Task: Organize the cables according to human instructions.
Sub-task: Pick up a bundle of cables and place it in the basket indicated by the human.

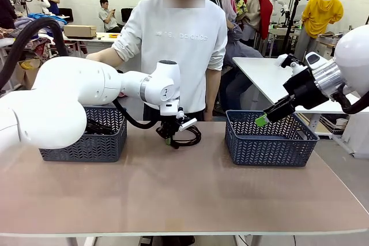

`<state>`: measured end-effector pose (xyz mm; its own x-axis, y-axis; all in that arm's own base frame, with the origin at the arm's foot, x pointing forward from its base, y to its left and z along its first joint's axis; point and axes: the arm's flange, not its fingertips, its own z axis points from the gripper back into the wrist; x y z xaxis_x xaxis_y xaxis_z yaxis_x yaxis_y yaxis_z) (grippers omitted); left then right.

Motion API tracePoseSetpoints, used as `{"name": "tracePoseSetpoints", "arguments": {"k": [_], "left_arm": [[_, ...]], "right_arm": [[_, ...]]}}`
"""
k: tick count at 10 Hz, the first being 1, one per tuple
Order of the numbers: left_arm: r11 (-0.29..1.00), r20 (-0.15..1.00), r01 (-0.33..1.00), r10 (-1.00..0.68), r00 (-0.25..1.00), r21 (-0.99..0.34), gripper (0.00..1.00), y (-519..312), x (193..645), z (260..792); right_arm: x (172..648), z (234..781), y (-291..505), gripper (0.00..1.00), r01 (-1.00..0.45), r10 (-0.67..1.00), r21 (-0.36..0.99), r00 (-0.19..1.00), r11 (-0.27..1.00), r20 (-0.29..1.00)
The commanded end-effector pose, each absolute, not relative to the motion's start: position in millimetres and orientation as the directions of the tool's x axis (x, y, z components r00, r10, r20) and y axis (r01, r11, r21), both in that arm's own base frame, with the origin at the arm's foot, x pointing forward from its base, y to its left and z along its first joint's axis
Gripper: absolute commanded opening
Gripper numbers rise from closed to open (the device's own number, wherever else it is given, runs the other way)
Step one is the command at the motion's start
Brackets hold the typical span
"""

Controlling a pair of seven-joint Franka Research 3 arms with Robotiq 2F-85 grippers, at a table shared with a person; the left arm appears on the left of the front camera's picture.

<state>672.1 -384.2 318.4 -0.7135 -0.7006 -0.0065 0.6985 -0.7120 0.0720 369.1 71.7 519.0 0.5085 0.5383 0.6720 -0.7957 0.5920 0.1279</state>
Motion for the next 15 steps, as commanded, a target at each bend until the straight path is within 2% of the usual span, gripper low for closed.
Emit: {"name": "tracePoseSetpoints", "arguments": {"k": [1,3,6,10,15], "left_arm": [[-0.736,-0.035,0.673,-0.676,-0.736,0.073,0.00,-383,679,320],[-0.748,-0.033,0.660,-0.663,-0.748,0.078,0.00,-383,677,323],[-0.735,-0.004,0.674,-0.676,-0.737,0.075,0.00,-379,667,359],[-0.591,-0.045,0.802,-0.807,-0.589,0.091,0.00,-342,644,446],[-0.355,-0.049,0.925,-0.935,-0.352,0.137,0.00,-247,626,518]], "right_arm": [[372,516,71,1.00,-0.811,0.529,0.133,0.487,0.570,0.695],[372,516,71,1.00,-0.811,0.529,0.133,0.487,0.570,0.695],[372,516,71,1.00,-0.811,0.529,0.133,0.487,0.570,0.695],[372,516,71,1.00,-0.811,0.529,0.133,0.487,0.570,0.695],[372,516,71,1.00,-0.811,0.529,0.133,0.487,0.570,0.695]]}}
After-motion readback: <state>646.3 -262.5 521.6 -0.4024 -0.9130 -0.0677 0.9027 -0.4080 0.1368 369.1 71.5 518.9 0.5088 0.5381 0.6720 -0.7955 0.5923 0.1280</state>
